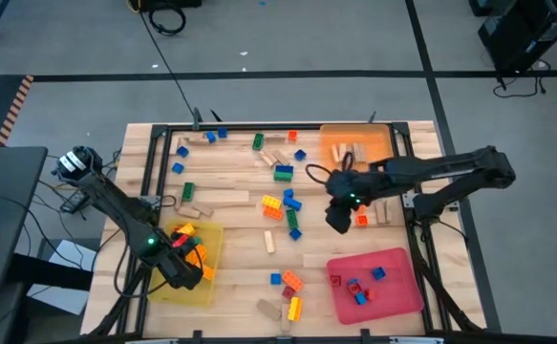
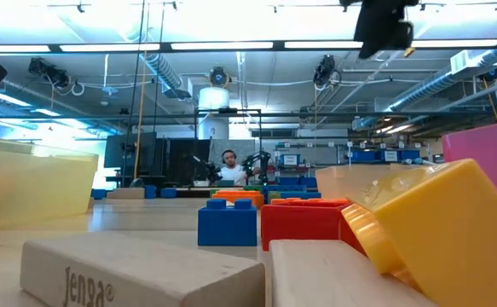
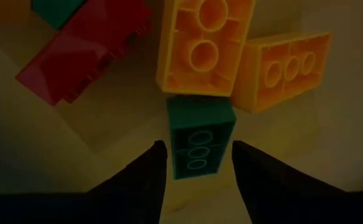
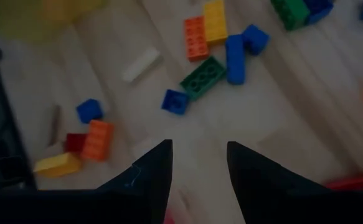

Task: Sort blocks by size
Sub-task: Put the small blue game piece into the red bin

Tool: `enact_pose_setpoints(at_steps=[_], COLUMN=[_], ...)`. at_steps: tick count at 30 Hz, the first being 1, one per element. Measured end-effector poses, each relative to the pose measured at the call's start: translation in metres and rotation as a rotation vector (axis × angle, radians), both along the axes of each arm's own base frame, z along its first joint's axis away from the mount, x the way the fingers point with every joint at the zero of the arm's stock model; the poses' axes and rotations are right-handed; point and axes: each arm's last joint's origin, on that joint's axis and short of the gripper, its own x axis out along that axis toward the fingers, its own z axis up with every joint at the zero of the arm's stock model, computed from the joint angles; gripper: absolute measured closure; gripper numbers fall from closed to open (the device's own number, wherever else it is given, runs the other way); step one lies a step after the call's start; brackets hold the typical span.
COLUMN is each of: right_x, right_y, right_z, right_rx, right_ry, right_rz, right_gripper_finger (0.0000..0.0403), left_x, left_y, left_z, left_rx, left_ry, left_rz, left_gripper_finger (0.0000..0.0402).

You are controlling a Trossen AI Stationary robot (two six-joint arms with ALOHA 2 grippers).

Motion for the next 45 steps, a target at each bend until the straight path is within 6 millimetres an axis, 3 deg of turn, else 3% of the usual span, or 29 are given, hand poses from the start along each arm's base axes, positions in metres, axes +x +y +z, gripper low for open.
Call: enact_pose_setpoints(at_steps=[7,14,21,31,37,40,45], right_x=[-0.014,-0.012,0.003,0.043,0.060,0.071,0.089], right_y=[0.006,0.007,-0.009,-0.054,-0.090,-0.105,-0.124], right_z=[0.013,0.010,0.006,-0.006,-0.030,-0.038,-0.045], right_rx=[-0.033,-0.065,-0.079,-0.075,-0.164,-0.219,-0.317], right_ry=[-0.059,-0.044,-0.073,-0.208,-0.150,-0.180,-0.274], right_rz=[-0.049,-0.038,-0.023,0.112,0.129,0.138,0.160], right_gripper_finger=[0.0237,0.0237,0.0236,0.0236,0.0236,0.0235,0.0235], left_x=[0.000,0.001,0.007,0.023,0.038,0.047,0.064], left_y=[0.001,0.000,-0.001,0.019,0.037,0.053,0.082], left_z=[0.000,0.001,0.027,0.065,0.069,0.069,0.071], left_rx=[0.018,0.023,0.038,0.043,0.132,0.192,0.302], left_ry=[-0.017,-0.035,-0.114,-0.191,-0.260,-0.283,-0.351], left_rz=[0.005,-0.014,0.007,0.137,0.066,0.074,-0.054], left_gripper_finger=[0.0178,0.0132,0.0129,0.0129,0.0129,0.0129,0.0129])
